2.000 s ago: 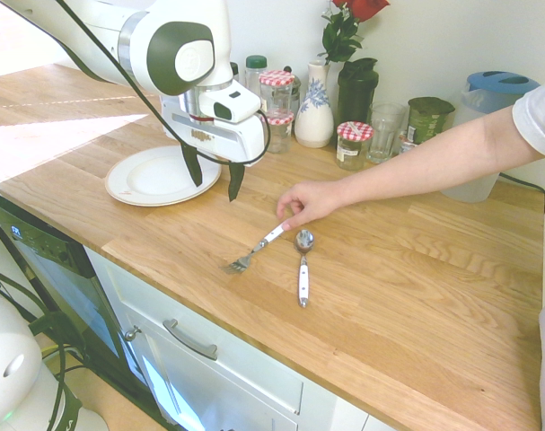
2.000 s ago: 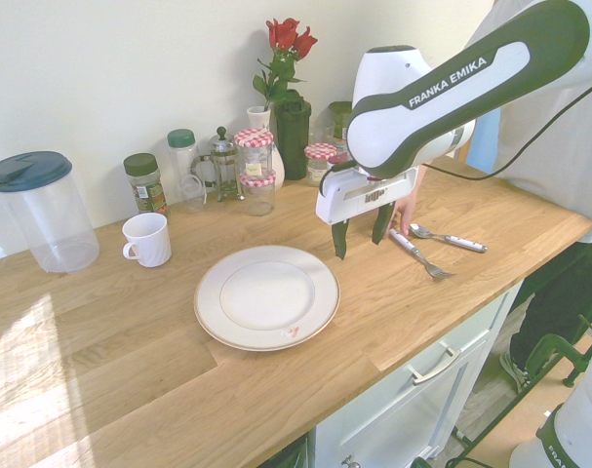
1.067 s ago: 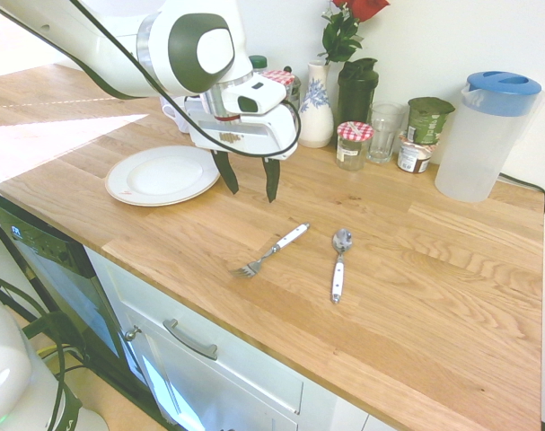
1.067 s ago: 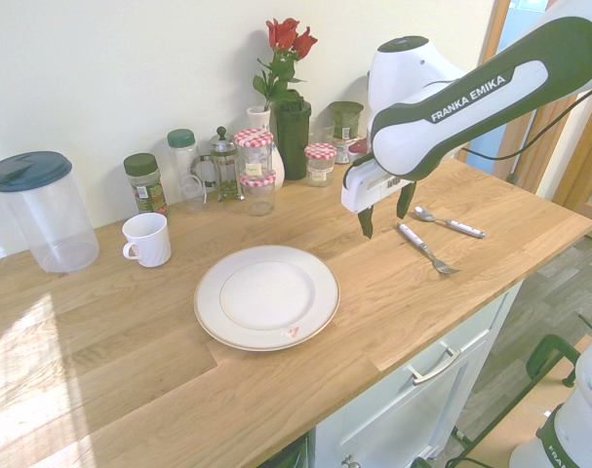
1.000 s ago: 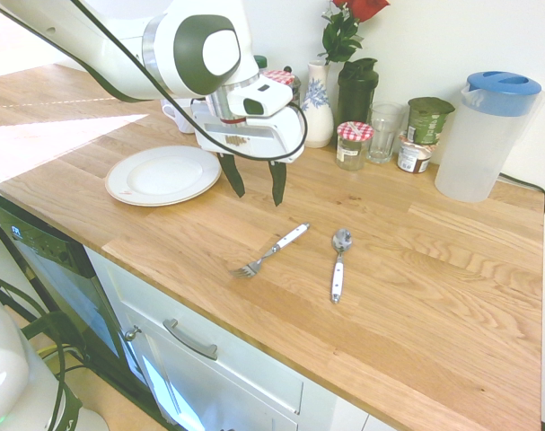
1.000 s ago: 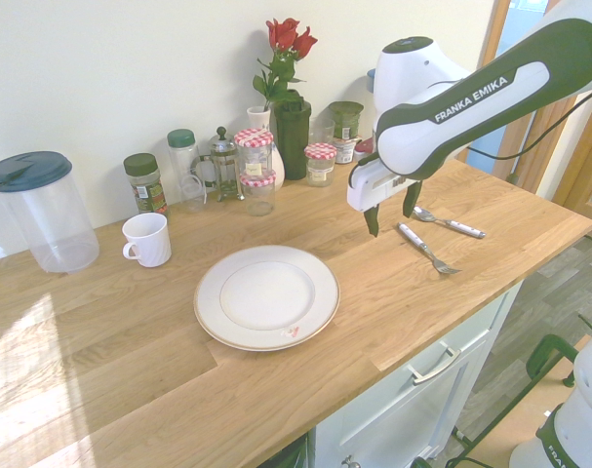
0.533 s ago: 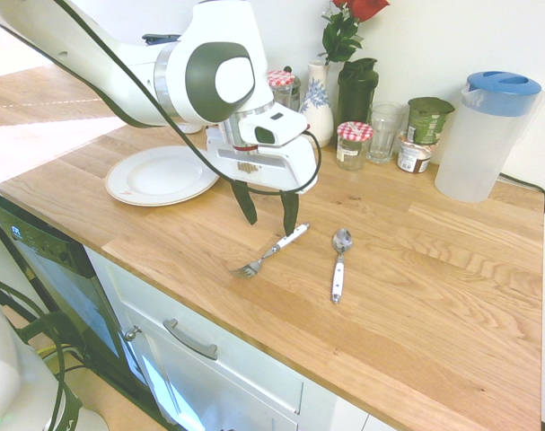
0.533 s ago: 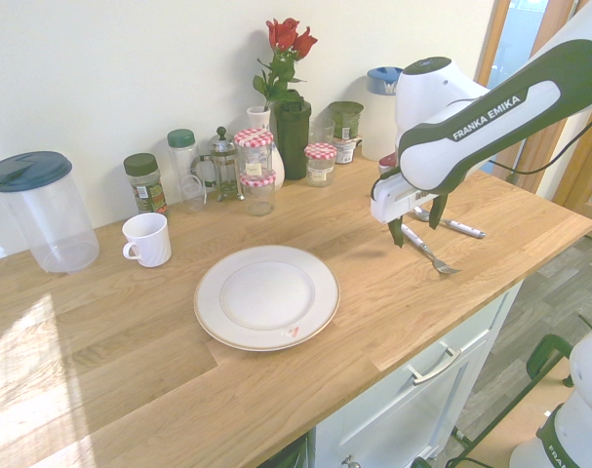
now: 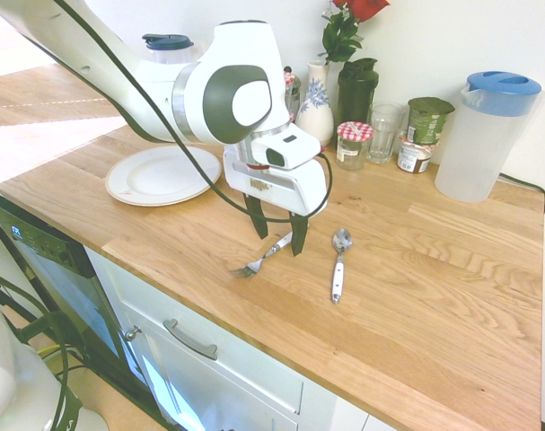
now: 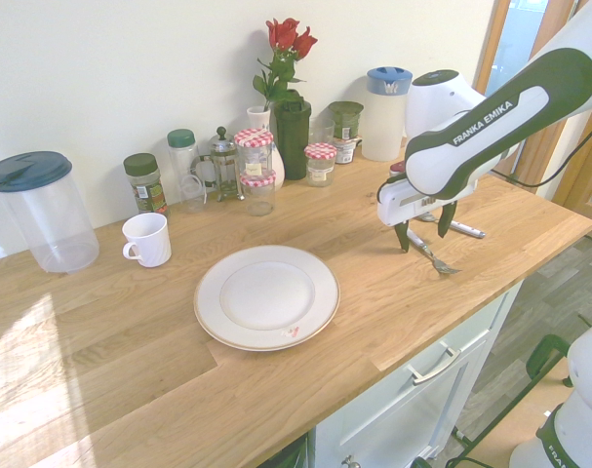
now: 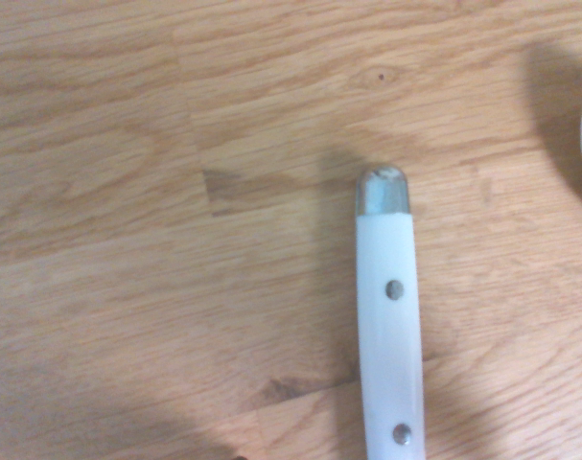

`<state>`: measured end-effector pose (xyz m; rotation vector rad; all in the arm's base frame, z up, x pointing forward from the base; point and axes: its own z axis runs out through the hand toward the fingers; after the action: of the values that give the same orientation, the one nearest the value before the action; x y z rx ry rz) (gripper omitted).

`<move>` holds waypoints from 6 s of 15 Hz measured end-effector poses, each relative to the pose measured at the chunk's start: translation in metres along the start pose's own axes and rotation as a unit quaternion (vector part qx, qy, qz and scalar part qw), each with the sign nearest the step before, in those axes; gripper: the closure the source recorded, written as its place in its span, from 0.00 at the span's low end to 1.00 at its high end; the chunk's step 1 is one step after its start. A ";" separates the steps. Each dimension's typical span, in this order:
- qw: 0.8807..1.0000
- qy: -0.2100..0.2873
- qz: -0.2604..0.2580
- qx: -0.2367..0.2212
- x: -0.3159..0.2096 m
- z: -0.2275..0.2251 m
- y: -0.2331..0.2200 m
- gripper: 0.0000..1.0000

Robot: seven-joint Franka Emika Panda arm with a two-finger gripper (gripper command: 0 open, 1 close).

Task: Put the fork into the plate

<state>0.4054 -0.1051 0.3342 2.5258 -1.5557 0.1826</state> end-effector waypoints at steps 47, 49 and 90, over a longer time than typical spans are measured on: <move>0.995 -0.023 0.064 0.079 -0.010 -0.101 -0.124 1.00; 0.995 -0.021 0.038 0.086 -0.042 -0.120 -0.151 1.00; 0.989 -0.073 -0.123 -0.029 -0.246 -0.072 -0.167 0.00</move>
<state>0.4434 0.1983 0.3446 2.7067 -1.2581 -0.0795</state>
